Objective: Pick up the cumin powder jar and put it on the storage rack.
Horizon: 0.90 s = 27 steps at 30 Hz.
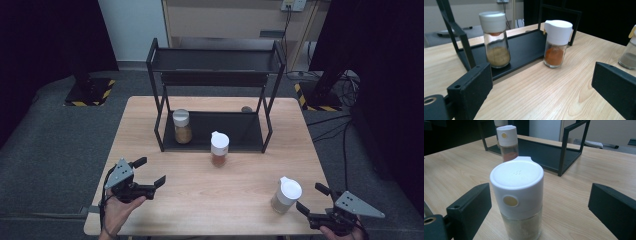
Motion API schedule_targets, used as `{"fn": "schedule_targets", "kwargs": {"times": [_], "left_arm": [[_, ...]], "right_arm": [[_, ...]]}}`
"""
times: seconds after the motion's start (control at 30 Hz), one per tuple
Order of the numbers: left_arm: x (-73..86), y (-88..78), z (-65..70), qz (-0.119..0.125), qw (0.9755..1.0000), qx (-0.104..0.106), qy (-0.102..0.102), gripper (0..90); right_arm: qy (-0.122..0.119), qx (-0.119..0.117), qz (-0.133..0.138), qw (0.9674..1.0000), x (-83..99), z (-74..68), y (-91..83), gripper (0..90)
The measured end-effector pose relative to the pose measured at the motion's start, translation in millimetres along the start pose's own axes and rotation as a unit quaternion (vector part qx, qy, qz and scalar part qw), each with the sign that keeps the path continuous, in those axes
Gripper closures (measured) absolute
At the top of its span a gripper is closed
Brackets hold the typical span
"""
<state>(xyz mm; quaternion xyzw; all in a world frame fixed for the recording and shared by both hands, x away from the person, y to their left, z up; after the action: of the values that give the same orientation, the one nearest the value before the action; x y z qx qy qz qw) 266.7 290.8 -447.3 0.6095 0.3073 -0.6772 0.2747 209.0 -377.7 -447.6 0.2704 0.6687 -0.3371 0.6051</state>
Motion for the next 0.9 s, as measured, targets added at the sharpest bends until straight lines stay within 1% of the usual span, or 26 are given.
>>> {"fn": "schedule_targets", "kwargs": {"times": [0.1, 0.33, 0.43, 0.5, 0.57, 0.73, 0.83, 0.9], "left_arm": [[4.5, -5.4, -2.0, -0.009, 0.9999, -0.005, 0.0, 2.6], [17.2, -16.0, -4.5, -0.009, 0.9999, -0.013, -0.008, 2.6], [23.0, -18.3, -4.7, -0.003, 0.9999, -0.009, -0.011, 2.6], [24.9, -19.4, -5.1, -0.006, 0.9999, -0.009, -0.007, 2.7], [27.9, -20.6, -6.7, -0.005, 0.9999, -0.006, -0.007, 2.7], [35.2, -22.5, -10.6, -0.015, 0.9998, -0.001, -0.013, 2.9], [37.0, -24.0, -13.1, -0.009, 0.9999, 0.002, -0.014, 3.2], [38.2, -25.1, -13.9, -0.009, 0.9999, 0.0, -0.008, 3.2]], "right_arm": [[0.0, 0.0, 0.0, 1.0, 0.0, 0.0, 0.1, 5.1], [-0.001, 0.0, -0.001, 1.0, -0.1, -0.2, 0.3, 5.1], [0.0, 0.0, -0.001, 1.0, -0.1, -0.2, 0.1, 5.1], [0.0, 0.0, -0.001, 1.0, 0.0, -0.1, 0.4, 5.1], [-0.001, -0.001, -0.002, 1.0, -0.1, -0.2, 0.6, 5.1], [-0.001, -0.002, -0.002, 1.0, 0.1, -0.1, 0.8, 5.1], [-0.001, -0.003, -0.001, 1.0, 0.2, 0.1, 0.8, 5.1], [0.0, -0.003, -0.002, 1.0, 0.3, 0.1, 0.9, 5.1]]}}
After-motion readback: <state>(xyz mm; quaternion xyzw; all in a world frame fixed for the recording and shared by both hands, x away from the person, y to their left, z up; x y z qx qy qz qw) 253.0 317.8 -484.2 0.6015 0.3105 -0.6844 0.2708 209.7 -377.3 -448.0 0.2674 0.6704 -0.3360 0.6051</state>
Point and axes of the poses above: each handheld gripper's, and its own axes: y roughly forward along the jaws, x roughly out of its underside, z roughly to its right, the point moved 8 cm from there along y, roughly forward along the jaws, and after that the axes turned 11 degrees about z, right-handed, at the moved point
